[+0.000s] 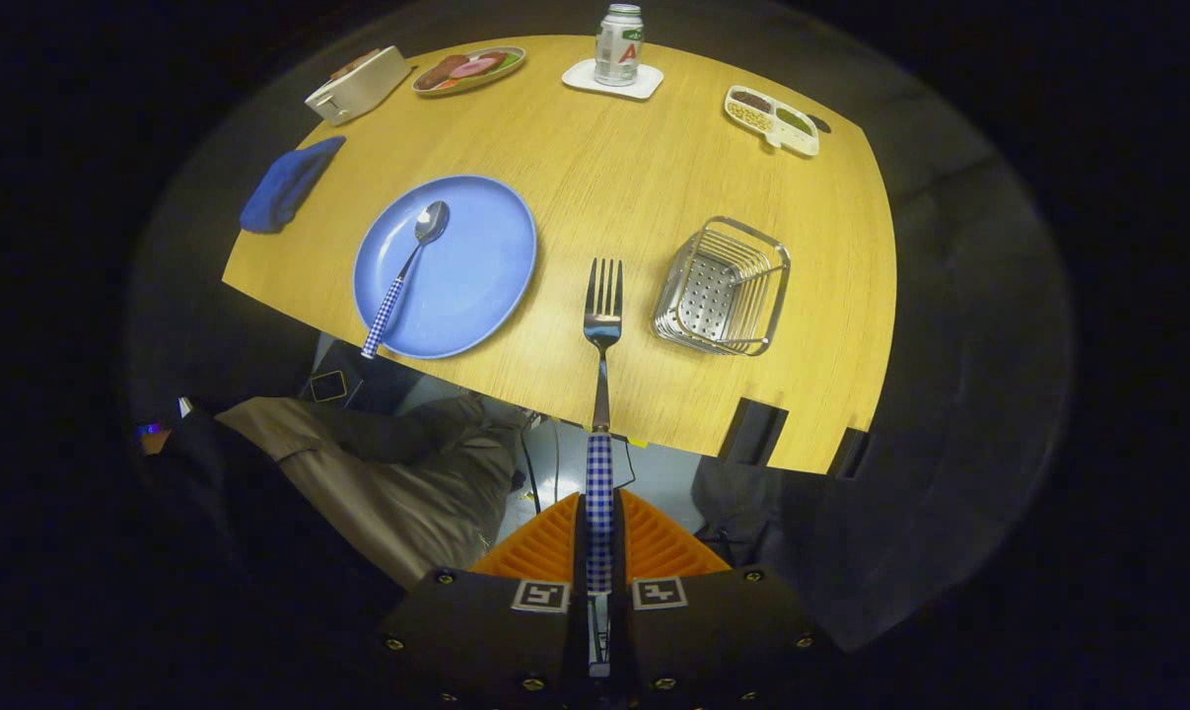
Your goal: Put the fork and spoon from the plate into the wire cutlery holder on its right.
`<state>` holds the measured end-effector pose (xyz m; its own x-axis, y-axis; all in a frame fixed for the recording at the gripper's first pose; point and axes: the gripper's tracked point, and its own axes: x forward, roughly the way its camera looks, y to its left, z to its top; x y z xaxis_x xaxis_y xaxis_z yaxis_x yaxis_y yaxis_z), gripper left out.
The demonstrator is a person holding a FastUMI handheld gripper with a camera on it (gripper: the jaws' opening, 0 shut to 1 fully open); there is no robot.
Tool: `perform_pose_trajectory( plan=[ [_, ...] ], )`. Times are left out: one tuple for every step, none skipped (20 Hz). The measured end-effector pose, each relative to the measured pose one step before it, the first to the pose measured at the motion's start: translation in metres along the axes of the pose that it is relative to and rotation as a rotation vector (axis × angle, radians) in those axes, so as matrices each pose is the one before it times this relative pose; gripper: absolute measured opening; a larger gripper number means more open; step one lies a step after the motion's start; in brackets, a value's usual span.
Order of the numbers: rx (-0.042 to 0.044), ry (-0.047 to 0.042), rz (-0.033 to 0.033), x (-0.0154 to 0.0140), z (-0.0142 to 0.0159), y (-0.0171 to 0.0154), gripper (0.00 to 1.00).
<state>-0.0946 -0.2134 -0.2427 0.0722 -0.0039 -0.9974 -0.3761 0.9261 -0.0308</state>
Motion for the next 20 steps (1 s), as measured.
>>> perform_pose_trajectory(
  plan=[
    [0.01451, 0.00498, 0.00529, -0.00105, -0.00080, -0.00336, 0.09],
    [0.01081, 0.00906, 0.00379, -0.00293, -0.00099, -0.00540, 0.09],
    [0.00307, 0.00419, -0.00125, -0.00241, -0.00011, -0.00423, 0.09],
    [-0.00295, 0.00354, -0.00531, -0.00304, 0.00073, -0.00460, 0.09],
    [-0.00555, 0.00398, -0.00120, -0.00329, 0.00060, -0.00311, 0.09],
    [-0.00522, 0.00276, 0.00046, -0.00350, 0.00113, -0.00360, 0.09],
    [-0.00236, 0.00642, -0.00108, -0.00211, -0.00041, -0.00386, 0.09],
    [-0.00222, 0.00924, -0.00095, -0.00201, -0.00045, -0.00426, 0.09],
    [0.00153, 0.00795, -0.00084, -0.00062, 0.00153, -0.00493, 0.09],
    [0.00602, 0.00595, -0.01021, -0.00125, 0.00258, -0.00661, 0.09],
    [-0.00370, 0.00296, -0.01297, -0.00110, 0.00268, -0.00587, 0.09],
    [-0.00307, 0.01000, -0.00059, 0.00013, 0.00335, -0.00639, 0.09],
    [0.00479, 0.01444, 0.00495, 0.00167, 0.00187, -0.00328, 0.09],
    [0.00245, 0.02111, -0.00392, 0.00304, 0.00232, -0.00637, 0.09],
    [-0.00606, 0.02209, -0.00779, 0.00284, 0.00122, -0.00603, 0.09],
    [-0.01161, 0.02949, -0.00700, 0.00070, -0.00042, -0.00410, 0.09],
    [-0.00505, 0.01842, -0.00171, 0.00089, 0.00248, -0.00224, 0.09],
    [-0.00550, 0.02425, 0.00980, 0.00325, 0.00453, -0.00186, 0.09],
    [-0.00014, 0.01331, 0.00143, 0.00217, 0.00506, -0.00153, 0.09],
    [-0.00780, 0.01384, -0.01084, 0.00163, 0.00447, -0.00385, 0.09]
  ],
)
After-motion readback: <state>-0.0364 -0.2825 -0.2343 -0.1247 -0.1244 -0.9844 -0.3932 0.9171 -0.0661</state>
